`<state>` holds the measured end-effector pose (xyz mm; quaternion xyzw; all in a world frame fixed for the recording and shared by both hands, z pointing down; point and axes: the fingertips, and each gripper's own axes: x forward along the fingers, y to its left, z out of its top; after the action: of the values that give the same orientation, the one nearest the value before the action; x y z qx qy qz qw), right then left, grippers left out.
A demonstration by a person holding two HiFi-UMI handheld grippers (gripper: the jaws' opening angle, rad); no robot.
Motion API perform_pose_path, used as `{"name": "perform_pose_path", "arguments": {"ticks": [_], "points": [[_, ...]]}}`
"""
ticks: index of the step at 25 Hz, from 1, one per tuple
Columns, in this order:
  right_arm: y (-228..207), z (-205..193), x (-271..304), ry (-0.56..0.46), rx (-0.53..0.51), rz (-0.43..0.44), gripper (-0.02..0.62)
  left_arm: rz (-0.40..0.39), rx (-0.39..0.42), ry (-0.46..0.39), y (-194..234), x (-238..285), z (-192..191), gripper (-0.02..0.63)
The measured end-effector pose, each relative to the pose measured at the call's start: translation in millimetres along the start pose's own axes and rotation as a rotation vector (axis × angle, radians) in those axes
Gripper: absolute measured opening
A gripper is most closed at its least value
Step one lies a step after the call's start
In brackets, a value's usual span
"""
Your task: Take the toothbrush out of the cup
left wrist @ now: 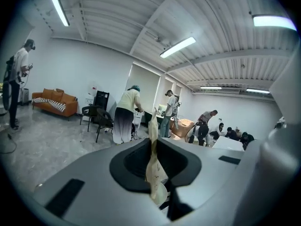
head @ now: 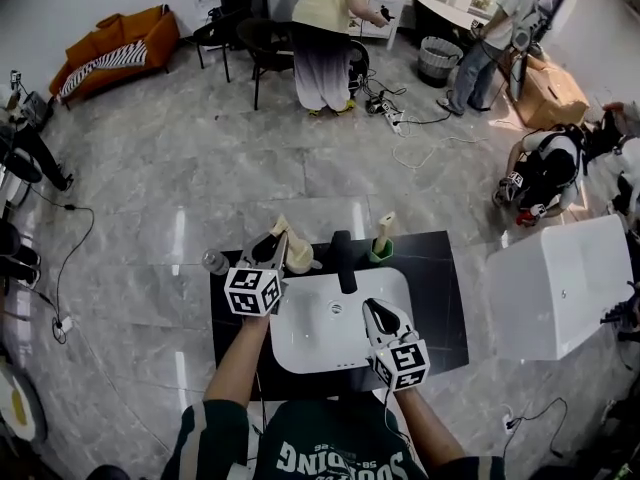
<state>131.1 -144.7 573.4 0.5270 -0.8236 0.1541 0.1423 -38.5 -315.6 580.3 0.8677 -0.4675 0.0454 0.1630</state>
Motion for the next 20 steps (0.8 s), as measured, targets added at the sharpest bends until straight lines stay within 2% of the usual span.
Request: {"name": "perform_pose_path", "arguments": {"ticks": [6, 11, 16, 20], "points": [[15.5, 4.1, -5.3, -0.009, -0.03, 0.019, 0.042, -0.017, 0.048, -0.056, -7.9, -27.2, 25.8, 0.049], [31.0, 8.5, -8.1, -0.021, -0.047, 0.035, 0.041, -0.034, 0.113, -0.065, -14.6, -50.7, 34.7, 0.049], [47.4, 8.7, -8.9, -0.025, -0.062, 0.057, 0.041, -0.045, 0.11, -0.064, -11.6, -78.5, 34.6, 0.048], [60.9, 6.1, -8.8, -0.025, -0.061, 0.077, 0.041, -0.068, 0.087, -0.029, -6.6, -98.7, 22.9, 0.046]]}}
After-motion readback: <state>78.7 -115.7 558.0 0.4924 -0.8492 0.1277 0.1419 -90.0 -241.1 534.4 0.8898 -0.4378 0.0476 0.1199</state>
